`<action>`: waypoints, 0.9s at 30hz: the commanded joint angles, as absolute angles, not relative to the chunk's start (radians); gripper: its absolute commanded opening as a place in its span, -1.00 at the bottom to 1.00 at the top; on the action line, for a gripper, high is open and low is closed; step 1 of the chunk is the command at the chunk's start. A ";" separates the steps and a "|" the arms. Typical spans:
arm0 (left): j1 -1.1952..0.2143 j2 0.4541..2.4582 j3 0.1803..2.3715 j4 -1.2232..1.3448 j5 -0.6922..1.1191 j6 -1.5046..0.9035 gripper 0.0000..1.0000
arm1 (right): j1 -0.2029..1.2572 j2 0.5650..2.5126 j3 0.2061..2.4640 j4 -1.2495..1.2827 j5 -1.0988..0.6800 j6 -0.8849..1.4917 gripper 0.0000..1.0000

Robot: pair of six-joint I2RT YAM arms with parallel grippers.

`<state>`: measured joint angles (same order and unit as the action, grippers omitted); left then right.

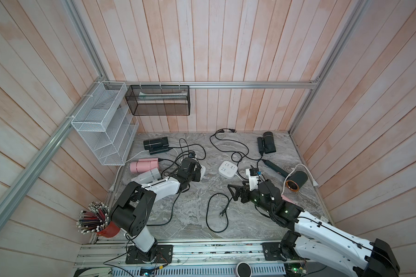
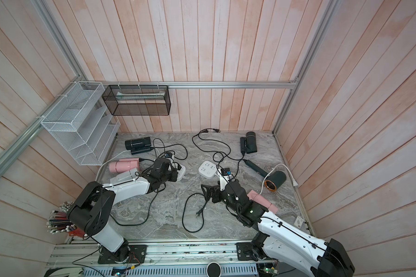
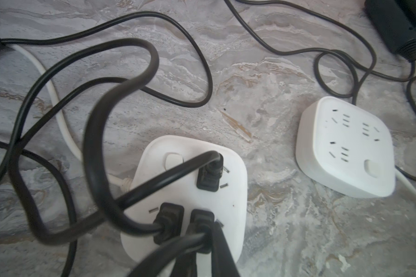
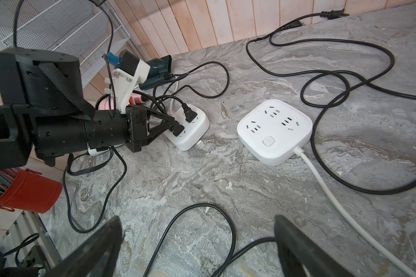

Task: Charge the blow dryers
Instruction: Insert the plug into the socket.

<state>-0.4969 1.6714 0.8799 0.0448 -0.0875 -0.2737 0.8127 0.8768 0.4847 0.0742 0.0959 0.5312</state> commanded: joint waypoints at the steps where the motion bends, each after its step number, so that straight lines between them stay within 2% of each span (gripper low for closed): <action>1: -0.480 1.695 0.877 -0.107 -0.119 -0.249 -0.88 | 0.811 0.866 0.475 0.068 0.105 0.537 0.98; 6: -0.480 1.703 0.857 -0.084 -0.093 -0.258 -0.85 | 0.811 0.868 0.475 0.067 0.104 0.537 0.98; 13: -0.487 1.681 0.843 -0.075 -0.072 -0.261 -0.71 | 0.811 0.876 0.480 0.069 0.103 0.535 0.98; 23: -0.490 1.613 0.850 -0.093 -0.054 -0.256 -0.33 | 0.811 0.887 0.483 0.084 0.091 0.535 0.98; 27: -0.489 1.587 0.848 -0.107 -0.036 -0.261 -0.28 | 0.811 0.890 0.484 0.088 0.088 0.535 0.98</action>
<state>-0.4900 1.6291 0.8646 -0.0826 -0.0566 -0.2623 0.8127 0.8867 0.4847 0.0753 0.0952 0.5312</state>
